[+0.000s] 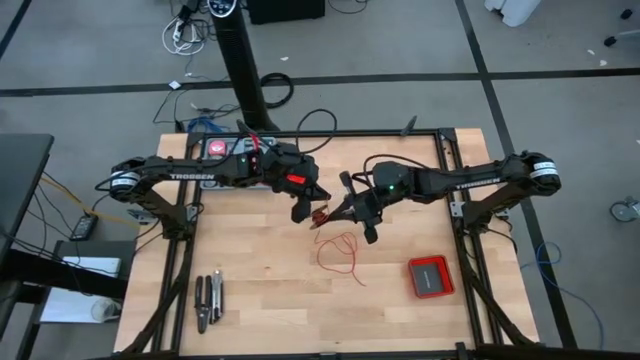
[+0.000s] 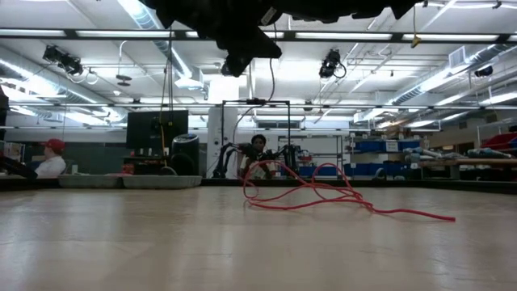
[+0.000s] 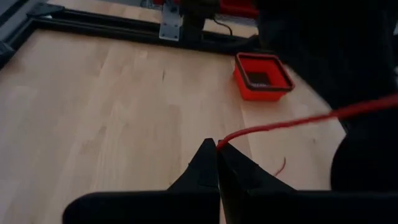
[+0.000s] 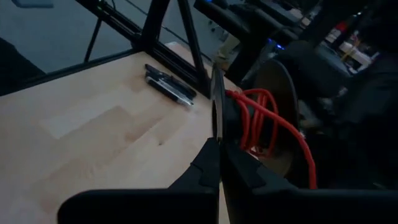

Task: Coil cords
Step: Coil the red wire onto the spool

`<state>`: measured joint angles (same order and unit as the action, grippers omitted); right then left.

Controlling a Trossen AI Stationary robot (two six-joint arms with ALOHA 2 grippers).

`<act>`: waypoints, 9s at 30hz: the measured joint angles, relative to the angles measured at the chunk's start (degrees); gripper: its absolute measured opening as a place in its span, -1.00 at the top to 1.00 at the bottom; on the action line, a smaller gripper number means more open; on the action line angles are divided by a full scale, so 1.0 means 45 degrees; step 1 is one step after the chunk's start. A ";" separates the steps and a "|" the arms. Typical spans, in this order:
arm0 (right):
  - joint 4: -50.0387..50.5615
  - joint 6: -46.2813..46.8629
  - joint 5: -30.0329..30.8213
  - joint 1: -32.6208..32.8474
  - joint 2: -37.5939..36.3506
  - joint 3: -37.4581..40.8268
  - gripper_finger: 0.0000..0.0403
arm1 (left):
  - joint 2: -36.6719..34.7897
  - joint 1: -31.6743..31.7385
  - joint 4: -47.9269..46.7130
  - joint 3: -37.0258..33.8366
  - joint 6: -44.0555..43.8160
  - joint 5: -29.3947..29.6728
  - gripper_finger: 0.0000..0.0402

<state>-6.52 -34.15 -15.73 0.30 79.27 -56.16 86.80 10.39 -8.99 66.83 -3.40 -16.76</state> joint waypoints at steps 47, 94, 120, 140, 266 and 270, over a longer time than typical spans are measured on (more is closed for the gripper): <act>-0.8579 0.2949 0.0240 -0.0015 -0.1181 0.3944 1.00 | 0.0710 -0.0231 0.1579 -0.0005 0.1054 0.0459 1.00; -0.0164 0.5489 0.1598 -0.1193 -0.1177 0.3929 1.00 | 0.0321 0.0083 -0.1767 0.0457 0.3539 0.0206 1.00; -0.4593 0.5200 -0.2838 -0.1095 -0.0763 0.3934 1.00 | 0.0384 -0.0016 0.3832 -0.0791 0.7684 -0.2254 1.00; -0.4700 0.5213 -0.5898 -0.2458 -0.0768 0.3939 1.00 | 0.0403 -0.0549 0.6071 -0.2089 0.4021 0.0112 0.66; -0.3925 0.4318 -0.6702 -0.4031 -0.0957 0.3939 0.98 | -0.0865 0.0345 0.2112 -0.2064 0.5326 0.3038 0.96; -0.3930 0.4323 -0.6705 -0.4031 -0.0957 0.3939 0.98 | -0.0865 0.0345 0.2032 -0.2064 0.5357 0.3014 0.98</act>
<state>-24.21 -14.70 -45.90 -17.85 74.96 -38.44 82.91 11.94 0.15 57.54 20.71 -3.20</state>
